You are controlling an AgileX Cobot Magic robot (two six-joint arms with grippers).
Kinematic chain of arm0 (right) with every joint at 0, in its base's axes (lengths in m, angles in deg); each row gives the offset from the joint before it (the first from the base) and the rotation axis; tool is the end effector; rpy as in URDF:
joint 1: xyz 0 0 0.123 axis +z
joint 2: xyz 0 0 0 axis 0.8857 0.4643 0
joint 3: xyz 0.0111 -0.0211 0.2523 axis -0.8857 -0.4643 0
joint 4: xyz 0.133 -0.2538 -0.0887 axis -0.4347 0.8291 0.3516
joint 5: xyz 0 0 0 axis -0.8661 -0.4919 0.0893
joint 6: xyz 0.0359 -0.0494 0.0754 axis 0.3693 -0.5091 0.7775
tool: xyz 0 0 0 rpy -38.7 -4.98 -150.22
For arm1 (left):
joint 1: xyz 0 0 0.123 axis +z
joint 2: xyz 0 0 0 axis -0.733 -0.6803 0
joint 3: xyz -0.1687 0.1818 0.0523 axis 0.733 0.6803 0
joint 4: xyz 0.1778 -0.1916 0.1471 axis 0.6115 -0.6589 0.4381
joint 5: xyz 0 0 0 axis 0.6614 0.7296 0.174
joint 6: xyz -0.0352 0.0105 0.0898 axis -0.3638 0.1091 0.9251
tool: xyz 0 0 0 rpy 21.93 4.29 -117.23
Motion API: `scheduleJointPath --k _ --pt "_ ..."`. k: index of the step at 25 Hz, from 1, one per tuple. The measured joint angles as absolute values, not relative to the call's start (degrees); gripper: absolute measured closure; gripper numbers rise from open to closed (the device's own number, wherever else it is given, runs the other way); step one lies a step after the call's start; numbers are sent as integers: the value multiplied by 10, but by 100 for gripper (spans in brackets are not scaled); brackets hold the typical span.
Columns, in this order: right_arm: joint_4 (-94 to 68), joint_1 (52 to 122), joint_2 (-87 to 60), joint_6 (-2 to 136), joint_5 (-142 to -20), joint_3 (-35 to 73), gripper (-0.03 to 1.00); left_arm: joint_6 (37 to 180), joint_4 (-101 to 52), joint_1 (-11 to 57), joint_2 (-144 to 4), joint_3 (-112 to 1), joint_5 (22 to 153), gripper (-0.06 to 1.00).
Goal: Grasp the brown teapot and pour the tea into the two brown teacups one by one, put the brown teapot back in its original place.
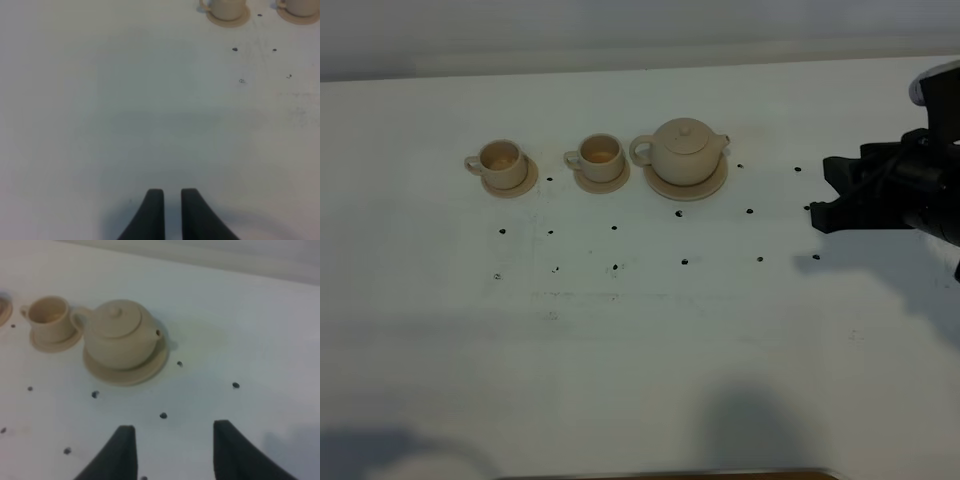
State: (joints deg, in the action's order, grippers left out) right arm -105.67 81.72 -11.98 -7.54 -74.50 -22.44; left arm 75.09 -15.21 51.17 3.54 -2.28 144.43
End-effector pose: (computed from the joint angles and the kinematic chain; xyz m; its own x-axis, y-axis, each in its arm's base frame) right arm 0.3005 0.1102 0.1862 -0.4981 -0.1217 -0.8585 -0.3419 0.9374 0.0655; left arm 0.0793 -0.0004 0.2858 -0.4822 -0.0512 -0.8746 -0.0246 0.9987 -0.0449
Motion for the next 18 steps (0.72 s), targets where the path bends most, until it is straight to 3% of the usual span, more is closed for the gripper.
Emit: scheduleJointPath --k 7,13,18 --pt "-1057 817 -85 -90 -746 -167 60 751 -152 504 35 -23 1444 88" --pt "-1057 817 -47 -91 -758 -122 60 751 -151 425 35 -23 1444 88" --pt "-1057 817 -30 -92 -772 -106 60 751 -151 414 35 -23 1444 88"
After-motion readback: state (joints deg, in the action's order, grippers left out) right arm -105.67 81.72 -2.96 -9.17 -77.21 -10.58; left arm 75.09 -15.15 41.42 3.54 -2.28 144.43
